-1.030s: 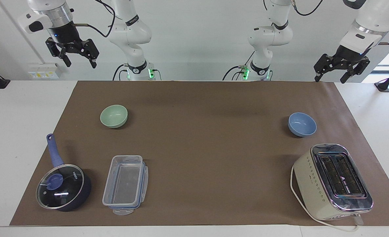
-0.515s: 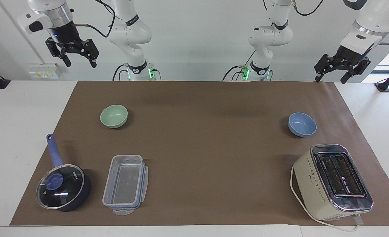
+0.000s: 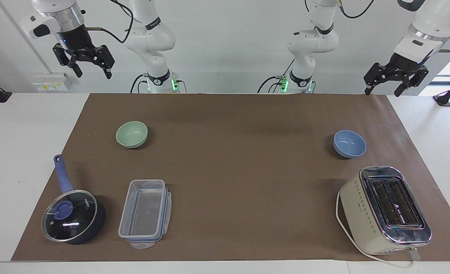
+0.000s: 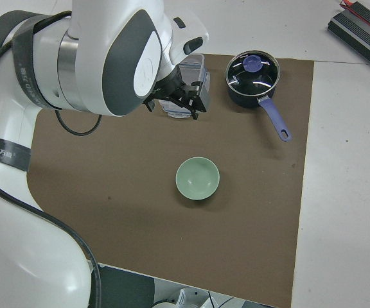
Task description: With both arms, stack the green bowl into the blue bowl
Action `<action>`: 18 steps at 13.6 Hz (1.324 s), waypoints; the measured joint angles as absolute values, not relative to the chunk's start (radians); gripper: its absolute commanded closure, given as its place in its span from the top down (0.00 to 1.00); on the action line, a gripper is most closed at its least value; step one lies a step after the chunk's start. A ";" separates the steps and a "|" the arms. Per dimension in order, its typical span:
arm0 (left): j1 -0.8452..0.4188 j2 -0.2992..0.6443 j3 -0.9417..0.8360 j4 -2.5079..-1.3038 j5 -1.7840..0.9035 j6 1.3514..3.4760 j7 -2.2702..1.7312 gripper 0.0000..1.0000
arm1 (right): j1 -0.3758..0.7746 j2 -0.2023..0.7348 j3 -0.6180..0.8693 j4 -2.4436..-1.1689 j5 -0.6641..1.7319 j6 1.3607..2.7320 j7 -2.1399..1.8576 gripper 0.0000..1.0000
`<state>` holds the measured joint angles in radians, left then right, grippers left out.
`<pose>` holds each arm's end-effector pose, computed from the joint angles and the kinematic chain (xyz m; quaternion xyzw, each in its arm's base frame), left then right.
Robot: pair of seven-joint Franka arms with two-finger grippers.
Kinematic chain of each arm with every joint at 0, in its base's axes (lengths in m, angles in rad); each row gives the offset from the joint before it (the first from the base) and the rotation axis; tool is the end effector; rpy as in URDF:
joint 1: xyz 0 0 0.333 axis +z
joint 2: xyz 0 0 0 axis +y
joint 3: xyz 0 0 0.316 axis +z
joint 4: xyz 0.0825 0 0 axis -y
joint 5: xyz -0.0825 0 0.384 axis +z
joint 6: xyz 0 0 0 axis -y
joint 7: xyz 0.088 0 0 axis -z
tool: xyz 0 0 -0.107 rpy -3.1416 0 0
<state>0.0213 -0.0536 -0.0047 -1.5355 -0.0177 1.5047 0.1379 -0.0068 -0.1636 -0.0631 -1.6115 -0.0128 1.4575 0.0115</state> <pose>0.5310 0.0067 0.6643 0.9980 -0.0613 0.0120 0.0078 0.4885 -0.0389 0.6808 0.9991 -0.0410 0.0046 0.0014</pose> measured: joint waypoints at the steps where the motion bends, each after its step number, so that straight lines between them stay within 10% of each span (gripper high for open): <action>1: 0.021 -0.054 -0.005 -1.536 -0.018 1.505 0.138 1.00 | -0.007 -0.164 -0.063 -1.611 -0.013 1.458 0.011 1.00; 18: 0.232 -0.049 0.006 -1.793 -0.119 1.727 0.436 1.00 | -0.007 -0.167 -0.063 -1.615 -0.013 1.458 0.011 1.00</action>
<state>0.2316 -0.0486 0.0062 -1.7925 -0.1192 1.7271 0.4357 -0.0068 -0.1667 -0.0631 -1.6152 -0.0128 1.4575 0.0115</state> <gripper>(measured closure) 0.000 0.000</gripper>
